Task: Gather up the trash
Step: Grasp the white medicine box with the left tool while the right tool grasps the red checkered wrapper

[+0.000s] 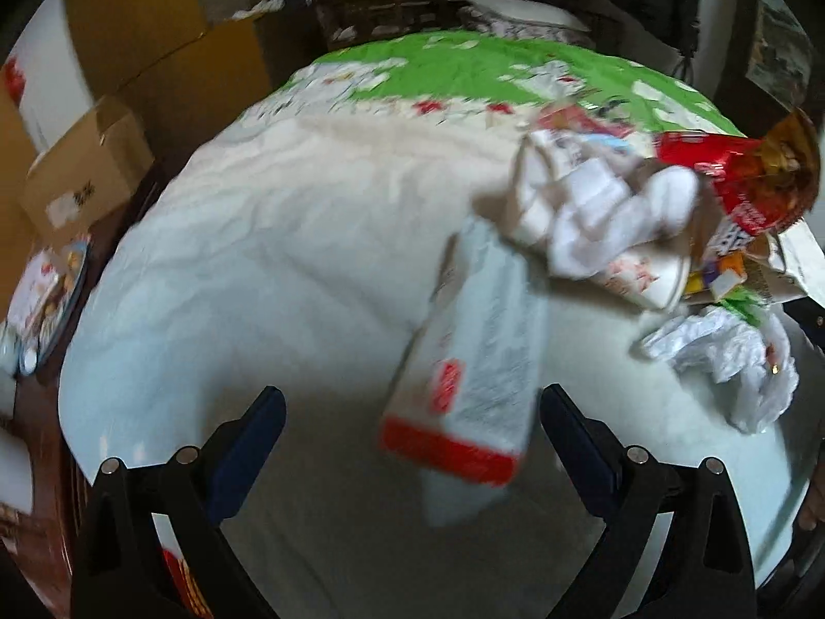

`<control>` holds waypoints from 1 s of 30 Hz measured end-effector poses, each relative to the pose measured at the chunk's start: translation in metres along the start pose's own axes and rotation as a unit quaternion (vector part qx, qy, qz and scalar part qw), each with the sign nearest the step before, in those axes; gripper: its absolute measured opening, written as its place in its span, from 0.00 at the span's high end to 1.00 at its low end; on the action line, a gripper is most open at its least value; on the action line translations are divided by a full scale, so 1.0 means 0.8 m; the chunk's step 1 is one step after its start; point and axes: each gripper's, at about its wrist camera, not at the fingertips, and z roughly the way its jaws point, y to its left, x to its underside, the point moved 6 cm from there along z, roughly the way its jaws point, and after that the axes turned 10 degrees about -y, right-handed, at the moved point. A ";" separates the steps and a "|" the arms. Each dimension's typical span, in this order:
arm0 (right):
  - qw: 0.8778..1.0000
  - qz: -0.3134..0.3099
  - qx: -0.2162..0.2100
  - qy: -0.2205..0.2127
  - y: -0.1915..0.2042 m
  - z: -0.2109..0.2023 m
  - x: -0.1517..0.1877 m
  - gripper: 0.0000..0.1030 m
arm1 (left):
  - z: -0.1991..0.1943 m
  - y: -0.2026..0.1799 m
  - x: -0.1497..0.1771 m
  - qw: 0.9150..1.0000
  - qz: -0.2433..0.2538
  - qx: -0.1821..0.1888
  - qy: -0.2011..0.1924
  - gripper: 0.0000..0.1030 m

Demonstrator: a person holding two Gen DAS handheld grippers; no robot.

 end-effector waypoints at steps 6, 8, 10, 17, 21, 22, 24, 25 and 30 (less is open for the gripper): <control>1.000 0.000 0.000 0.000 0.000 0.000 0.000 0.06 | 0.017 -0.010 -0.010 1.000 -0.004 0.002 -0.007 0.21; 1.000 0.000 -0.001 -0.001 0.000 -0.001 0.000 0.06 | 0.016 -0.005 -0.010 0.999 -0.022 0.027 -0.003 0.44; 1.000 0.002 -0.012 -0.012 0.002 -0.007 -0.003 0.06 | 0.006 0.003 -0.010 0.999 -0.029 0.027 -0.016 0.46; 0.988 -0.031 -0.120 -0.093 0.071 -0.064 -0.037 0.06 | -0.028 0.035 -0.016 0.998 -0.041 0.015 -0.042 0.47; 0.980 -0.071 -0.162 -0.090 0.134 -0.051 -0.051 0.06 | -0.032 0.044 -0.016 0.997 -0.057 0.019 -0.041 0.47; 0.980 -0.075 -0.165 -0.087 0.142 -0.047 -0.051 0.06 | -0.034 0.045 -0.016 0.997 -0.062 0.020 -0.043 0.47; 0.979 -0.088 -0.166 -0.073 0.159 -0.031 -0.053 0.06 | -0.037 0.046 -0.016 0.997 -0.062 0.021 -0.045 0.47; 0.981 -0.089 -0.161 -0.067 0.163 -0.021 -0.054 0.06 | -0.037 0.048 -0.016 0.997 -0.062 0.021 -0.046 0.47; 0.986 -0.067 -0.149 -0.031 0.158 0.013 -0.056 0.24 | -0.043 0.054 -0.011 0.997 -0.061 0.019 -0.047 0.47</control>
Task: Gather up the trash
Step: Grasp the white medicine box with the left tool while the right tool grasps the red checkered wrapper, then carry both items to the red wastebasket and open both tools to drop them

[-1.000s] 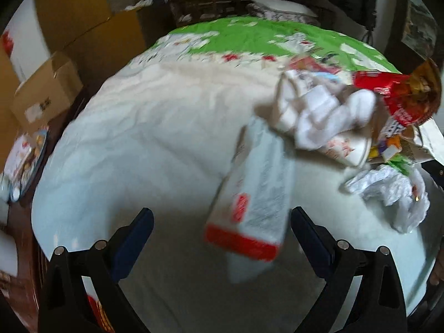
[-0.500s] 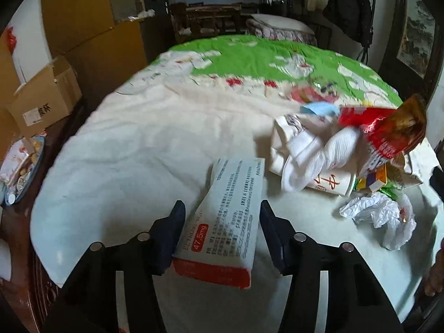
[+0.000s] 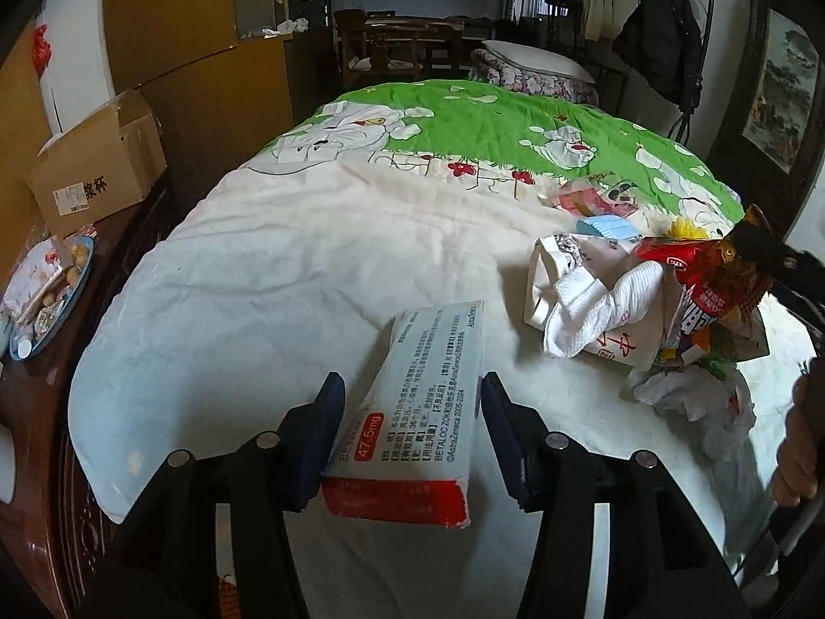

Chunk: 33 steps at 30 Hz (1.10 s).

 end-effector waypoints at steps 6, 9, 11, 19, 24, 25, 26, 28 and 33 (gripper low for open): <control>0.999 -0.016 -0.019 -0.035 0.015 -0.033 -0.007 0.51 | -0.027 0.007 -0.007 1.000 -0.009 -0.005 -0.015 0.49; 0.998 -0.017 -0.038 -0.056 0.026 -0.053 -0.018 0.51 | -0.048 0.009 -0.010 1.000 -0.018 -0.007 -0.022 0.49; 0.996 -0.016 -0.057 -0.068 0.035 -0.064 -0.026 0.51 | -0.064 0.011 -0.010 0.999 -0.022 -0.018 -0.028 0.49; 0.994 -0.036 -0.084 -0.068 0.050 -0.091 -0.027 0.51 | -0.058 -0.015 0.015 1.000 0.002 -0.007 -0.018 0.12; 0.994 -0.025 -0.069 -0.076 0.041 -0.116 -0.021 0.51 | 0.010 -0.011 0.048 0.997 0.047 -0.049 0.034 0.45; 0.995 -0.023 -0.067 -0.077 0.040 -0.121 -0.019 0.51 | 0.018 -0.006 0.054 0.998 0.028 -0.030 0.055 0.51; 0.995 -0.021 -0.065 -0.078 0.041 -0.124 -0.018 0.51 | 0.013 -0.001 0.053 0.998 0.016 -0.024 0.047 0.51; 0.994 -0.023 -0.065 -0.080 0.048 -0.130 -0.017 0.51 | -0.007 0.002 0.045 0.999 0.019 -0.027 0.018 0.51; 0.992 -0.033 -0.089 -0.079 0.084 -0.140 -0.018 0.51 | -0.082 0.019 0.017 0.999 -0.001 -0.015 -0.045 0.51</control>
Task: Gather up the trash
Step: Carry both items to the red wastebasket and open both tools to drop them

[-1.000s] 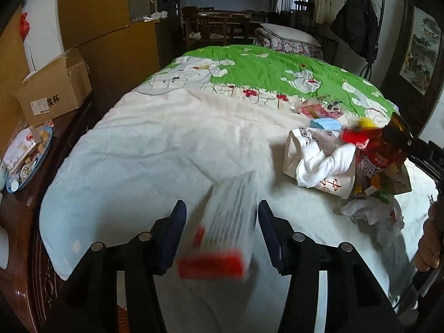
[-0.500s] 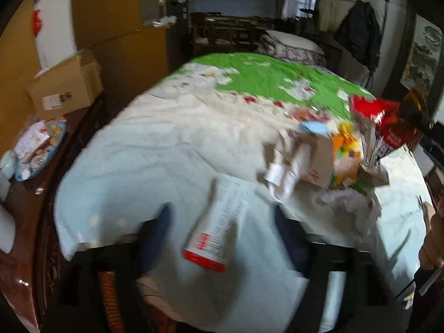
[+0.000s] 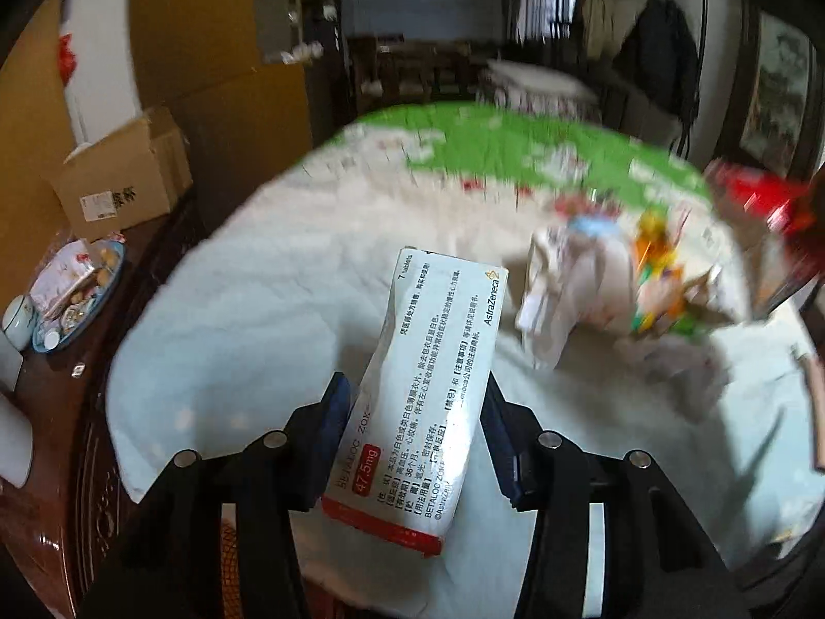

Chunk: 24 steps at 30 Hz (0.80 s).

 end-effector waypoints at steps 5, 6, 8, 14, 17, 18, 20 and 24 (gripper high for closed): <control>0.999 -0.015 -0.034 0.000 0.057 -0.011 0.001 0.51 | -0.069 0.050 -0.010 0.999 -0.040 -0.004 -0.028 0.51; 0.999 -0.015 -0.041 0.002 0.066 -0.012 0.003 0.51 | -0.080 0.061 -0.009 0.998 -0.045 -0.008 -0.031 0.51; 0.998 -0.015 -0.061 0.008 0.092 -0.014 0.009 0.51 | -0.105 0.091 0.003 0.998 -0.055 -0.022 -0.030 0.51; 0.994 -0.044 -0.097 0.039 0.167 -0.004 0.048 0.51 | -0.146 0.179 0.075 0.994 -0.079 -0.078 0.005 0.50; 0.990 -0.063 -0.110 0.063 0.200 0.011 0.070 0.51 | -0.133 0.220 0.128 0.988 -0.105 -0.097 0.060 0.43; 0.988 -0.070 -0.114 0.074 0.212 0.018 0.079 0.51 | -0.126 0.229 0.143 0.986 -0.114 -0.097 0.077 0.39; 0.985 -0.081 -0.119 0.095 0.227 0.028 0.094 0.51 | -0.106 0.247 0.176 0.979 -0.141 -0.098 0.113 0.28; 0.978 -0.105 -0.123 0.129 0.253 0.050 0.123 0.51 | -0.084 0.265 0.203 0.973 -0.165 -0.085 0.141 0.18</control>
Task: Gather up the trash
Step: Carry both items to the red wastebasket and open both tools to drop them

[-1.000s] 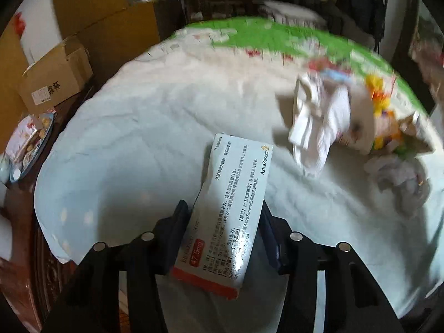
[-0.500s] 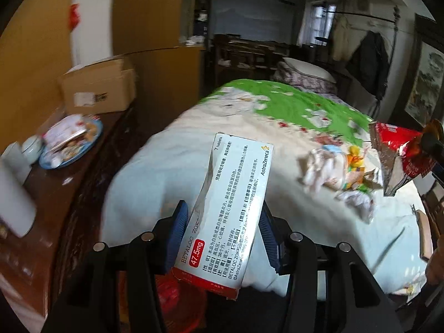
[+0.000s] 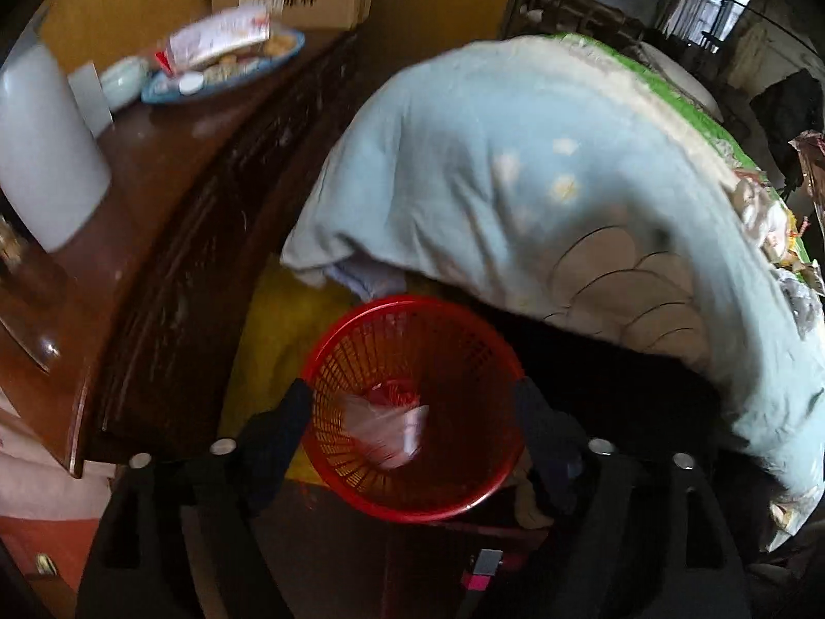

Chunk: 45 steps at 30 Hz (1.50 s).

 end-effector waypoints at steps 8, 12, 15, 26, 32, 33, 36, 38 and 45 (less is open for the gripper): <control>0.995 -0.013 -0.035 0.090 0.047 0.092 0.041 0.50 | 0.017 0.068 -0.009 0.997 -0.065 -0.040 -0.016 0.11; 0.990 -0.021 -0.056 0.131 0.071 0.132 0.063 0.49 | 0.018 0.099 -0.003 0.994 -0.082 -0.069 -0.018 0.11; 0.983 -0.022 -0.074 0.168 0.085 0.156 0.082 0.43 | 0.023 0.113 0.002 0.993 -0.092 -0.075 -0.013 0.11; 0.980 -0.022 -0.067 0.184 0.082 0.171 0.093 0.35 | 0.039 0.112 0.004 0.994 -0.081 -0.072 -0.005 0.10; 0.985 -0.005 -0.066 0.162 0.070 0.152 0.080 0.34 | 0.019 0.083 -0.010 0.996 -0.053 -0.073 -0.024 0.10; 0.985 -0.002 -0.066 0.157 0.068 0.148 0.077 0.34 | 0.015 0.077 -0.013 0.996 -0.048 -0.074 -0.028 0.10; 0.989 0.007 -0.065 0.131 0.055 0.125 0.064 0.31 | -0.004 0.051 -0.023 0.996 -0.025 -0.076 -0.044 0.10; 0.991 0.014 -0.063 0.116 0.045 0.111 0.056 0.30 | -0.018 0.029 -0.030 0.995 -0.007 -0.076 -0.056 0.10; 0.996 0.055 -0.043 0.057 -0.014 0.046 0.029 0.27 | -0.055 -0.053 -0.052 0.991 0.058 -0.076 -0.093 0.07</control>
